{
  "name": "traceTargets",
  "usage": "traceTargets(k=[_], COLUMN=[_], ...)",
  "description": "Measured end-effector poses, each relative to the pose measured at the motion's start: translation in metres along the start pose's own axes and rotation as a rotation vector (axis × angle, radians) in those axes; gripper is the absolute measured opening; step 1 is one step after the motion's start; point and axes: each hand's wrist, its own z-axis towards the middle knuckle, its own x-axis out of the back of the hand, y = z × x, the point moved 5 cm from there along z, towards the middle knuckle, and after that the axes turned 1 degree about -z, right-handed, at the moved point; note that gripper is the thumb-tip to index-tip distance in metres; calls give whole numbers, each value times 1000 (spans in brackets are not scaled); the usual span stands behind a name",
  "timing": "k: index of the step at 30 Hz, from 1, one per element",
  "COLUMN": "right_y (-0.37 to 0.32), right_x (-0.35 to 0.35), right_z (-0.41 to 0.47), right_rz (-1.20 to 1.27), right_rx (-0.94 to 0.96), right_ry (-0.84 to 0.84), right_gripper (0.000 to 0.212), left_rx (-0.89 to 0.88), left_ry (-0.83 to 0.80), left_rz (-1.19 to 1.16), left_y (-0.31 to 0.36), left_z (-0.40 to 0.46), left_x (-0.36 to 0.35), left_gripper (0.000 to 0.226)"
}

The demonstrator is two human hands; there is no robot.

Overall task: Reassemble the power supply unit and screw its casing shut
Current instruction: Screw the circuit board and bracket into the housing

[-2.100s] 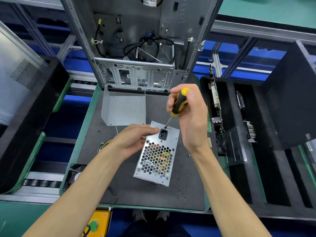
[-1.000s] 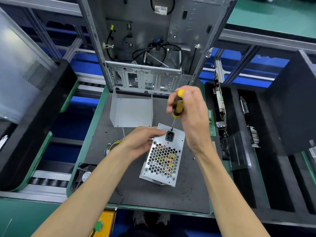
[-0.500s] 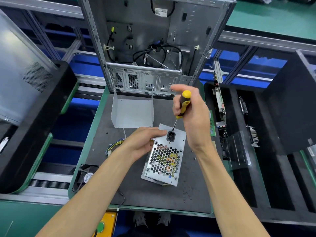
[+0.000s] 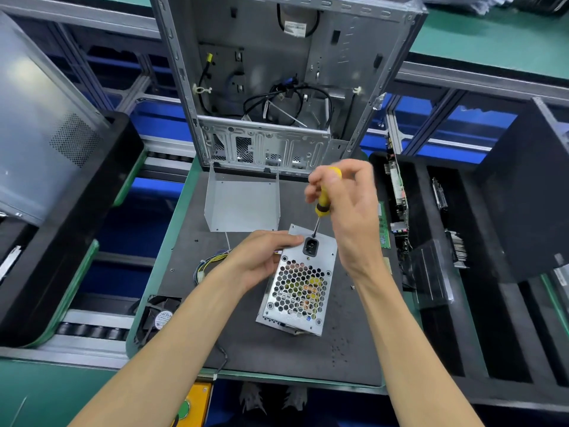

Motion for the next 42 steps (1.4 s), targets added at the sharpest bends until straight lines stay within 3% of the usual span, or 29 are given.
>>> traceTargets(k=[6, 10, 17, 20, 26, 31, 37, 42], right_y=[2, -1, 0, -2, -1, -4, 2, 1], right_x=[1, 0, 1, 2, 2, 1, 2, 4], right_z=[0, 0, -1, -1, -1, -1, 0, -3], right_rz=[23, 1, 0, 21, 47, 2, 37, 14], right_rx=[-27, -21, -37, -25, -46, -11, -58, -28], right_ry=[-10, 20, 6, 4, -13, 8, -45, -27], right_gripper=[35, 12, 32, 7, 35, 15, 41, 28], left_rx=[1, 3, 13, 11, 16, 7, 4, -1], left_ry=[-5, -9, 4, -4, 11, -4, 12, 13], left_rz=[2, 10, 15, 18, 26, 20, 18, 22], left_y=[-1, 0, 0, 0, -1, 0, 0, 0], left_z=[0, -1, 0, 0, 1, -1, -1, -2], left_x=[1, 2, 3, 2, 3, 2, 1, 0], left_gripper=[19, 20, 24, 26, 28, 29, 28, 28])
